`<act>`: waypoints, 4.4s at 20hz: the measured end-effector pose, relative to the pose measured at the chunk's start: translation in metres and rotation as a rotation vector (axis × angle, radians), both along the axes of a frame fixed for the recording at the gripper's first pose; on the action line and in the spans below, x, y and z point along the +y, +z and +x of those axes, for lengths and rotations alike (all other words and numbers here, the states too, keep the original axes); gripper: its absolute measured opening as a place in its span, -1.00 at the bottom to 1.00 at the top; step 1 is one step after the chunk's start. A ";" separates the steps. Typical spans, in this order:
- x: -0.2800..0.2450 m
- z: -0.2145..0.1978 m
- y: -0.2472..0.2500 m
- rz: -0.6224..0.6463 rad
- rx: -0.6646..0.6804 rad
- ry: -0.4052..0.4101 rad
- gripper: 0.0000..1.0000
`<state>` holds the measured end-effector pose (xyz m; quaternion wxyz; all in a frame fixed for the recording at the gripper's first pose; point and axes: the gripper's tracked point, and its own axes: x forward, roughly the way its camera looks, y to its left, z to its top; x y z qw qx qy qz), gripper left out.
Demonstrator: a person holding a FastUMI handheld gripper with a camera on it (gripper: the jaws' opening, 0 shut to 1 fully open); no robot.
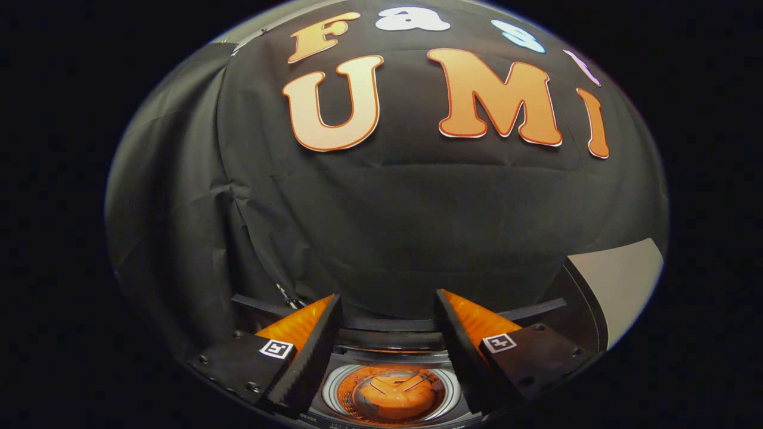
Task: Put the clothes into the washing machine and then close the washing machine lid.
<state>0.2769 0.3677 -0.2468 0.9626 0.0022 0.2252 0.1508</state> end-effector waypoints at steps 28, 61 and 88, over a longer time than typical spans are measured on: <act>-0.011 -0.095 -0.141 -0.005 0.261 0.018 0.96; -0.323 -0.290 0.292 -0.025 -0.455 -0.260 0.95; -0.394 -0.262 0.299 -0.003 -0.462 -0.231 0.95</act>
